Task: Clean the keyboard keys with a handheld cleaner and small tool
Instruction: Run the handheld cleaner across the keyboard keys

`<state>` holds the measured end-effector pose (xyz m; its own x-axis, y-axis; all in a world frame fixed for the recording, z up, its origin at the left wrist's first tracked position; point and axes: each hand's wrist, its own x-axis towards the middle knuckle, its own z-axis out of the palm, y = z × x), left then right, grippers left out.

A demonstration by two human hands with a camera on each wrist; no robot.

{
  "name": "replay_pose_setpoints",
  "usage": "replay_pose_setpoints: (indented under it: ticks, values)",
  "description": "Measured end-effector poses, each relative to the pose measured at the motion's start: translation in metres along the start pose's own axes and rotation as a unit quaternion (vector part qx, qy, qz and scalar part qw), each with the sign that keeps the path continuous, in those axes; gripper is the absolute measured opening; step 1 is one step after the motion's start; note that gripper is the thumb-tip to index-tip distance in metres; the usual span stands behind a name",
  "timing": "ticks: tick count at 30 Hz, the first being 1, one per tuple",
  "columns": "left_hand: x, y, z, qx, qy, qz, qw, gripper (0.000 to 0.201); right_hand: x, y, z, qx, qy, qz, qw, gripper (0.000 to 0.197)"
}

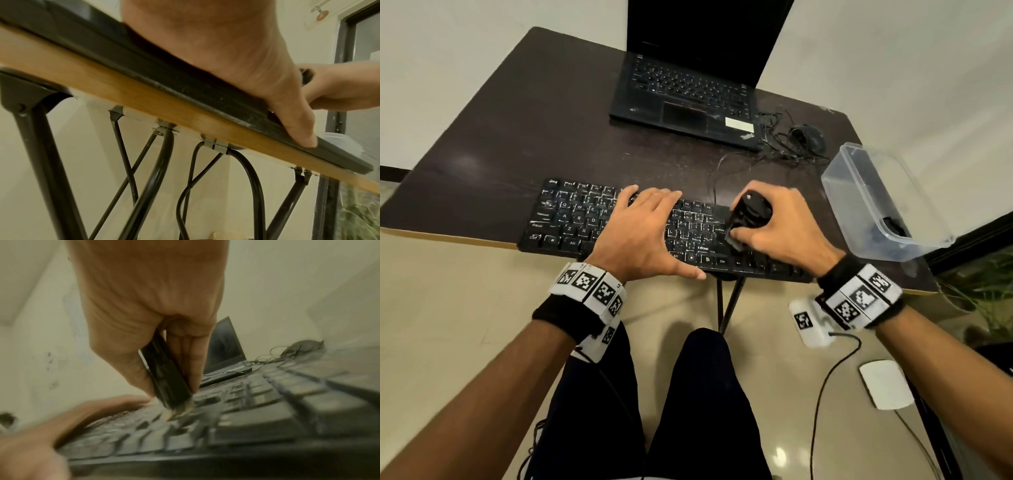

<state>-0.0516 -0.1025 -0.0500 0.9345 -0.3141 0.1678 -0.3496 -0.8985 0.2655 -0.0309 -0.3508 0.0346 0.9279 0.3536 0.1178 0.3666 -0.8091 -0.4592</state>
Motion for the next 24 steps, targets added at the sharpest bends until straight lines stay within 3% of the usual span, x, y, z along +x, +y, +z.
replay_pose_setpoints:
  ticks: [3,8,12,17,21,24]
  values:
    - [0.001,0.001,-0.001,-0.002,-0.002,0.001,1.000,0.151,0.016,0.003,-0.001,-0.001,0.043,0.042,0.998,0.030]
    - [0.000,-0.001,0.000,0.001,0.005,0.000,1.000,0.150,0.005,-0.004,0.000,-0.008,-0.007,0.033,0.999,0.030]
    - [0.000,0.000,0.000,-0.006,0.007,0.003,1.000,0.149,0.023,0.001,-0.001,-0.001,0.068,0.095,0.993,0.028]
    - [0.000,-0.001,0.000,-0.001,0.008,0.000,1.000,0.149,0.007,-0.012,0.005,-0.023,-0.002,0.096,0.995,0.031]
    - [0.000,0.000,-0.002,0.001,0.002,0.001,1.000,0.149,0.025,-0.015,0.009,-0.013,0.080,0.129,0.988,0.025]
    - [0.000,0.000,-0.002,0.001,0.006,0.002,1.000,0.149,0.025,-0.022,0.008,-0.016,0.087,0.131,0.987,0.024]
